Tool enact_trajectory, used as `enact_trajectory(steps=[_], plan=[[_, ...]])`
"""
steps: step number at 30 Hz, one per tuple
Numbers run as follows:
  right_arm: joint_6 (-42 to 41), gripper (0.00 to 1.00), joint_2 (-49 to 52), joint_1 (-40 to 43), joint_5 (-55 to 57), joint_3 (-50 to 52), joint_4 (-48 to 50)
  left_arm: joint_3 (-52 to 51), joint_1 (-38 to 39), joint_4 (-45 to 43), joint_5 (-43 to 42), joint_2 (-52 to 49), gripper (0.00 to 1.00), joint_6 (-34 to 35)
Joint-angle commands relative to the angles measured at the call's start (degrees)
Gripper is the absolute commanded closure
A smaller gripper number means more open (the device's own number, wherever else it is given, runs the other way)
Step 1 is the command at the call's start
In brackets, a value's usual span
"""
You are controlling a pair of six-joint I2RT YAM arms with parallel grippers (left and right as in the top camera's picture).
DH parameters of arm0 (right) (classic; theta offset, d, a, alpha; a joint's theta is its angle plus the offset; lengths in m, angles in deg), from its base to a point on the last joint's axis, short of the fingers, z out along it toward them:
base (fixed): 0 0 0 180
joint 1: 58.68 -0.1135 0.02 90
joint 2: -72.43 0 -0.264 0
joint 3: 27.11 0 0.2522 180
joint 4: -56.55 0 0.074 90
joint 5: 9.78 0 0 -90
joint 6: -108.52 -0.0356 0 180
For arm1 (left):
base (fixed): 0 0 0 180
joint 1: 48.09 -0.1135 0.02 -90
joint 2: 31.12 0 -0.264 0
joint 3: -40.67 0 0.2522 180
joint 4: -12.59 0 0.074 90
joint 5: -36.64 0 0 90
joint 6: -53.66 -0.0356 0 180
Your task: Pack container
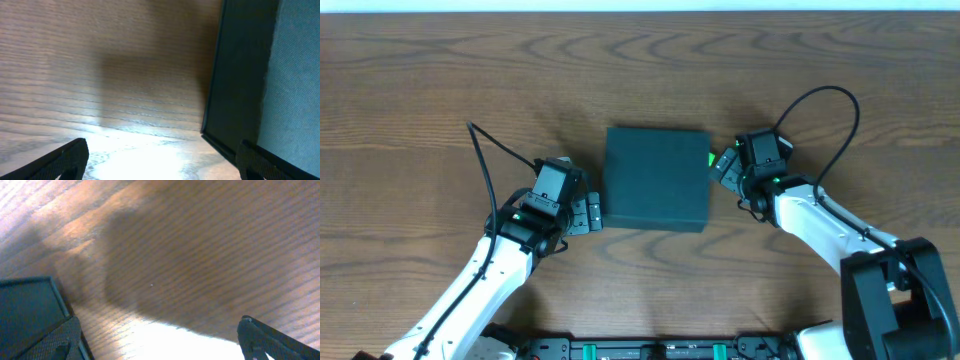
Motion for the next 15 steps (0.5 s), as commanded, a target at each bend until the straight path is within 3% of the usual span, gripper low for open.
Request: enact_trajectory(steps=[1,15], plan=[[0.61,0.01,-0.44,-1.29,-2.12,-0.39,0.85,1.09,0.15,0.37,3.19,0.37,0.05,-1.20],[0.59,0.01,-0.44,-1.20,-2.93,-0.39,2.43,1.09,0.17,0.33,-0.70,0.44,0.05,-0.50]])
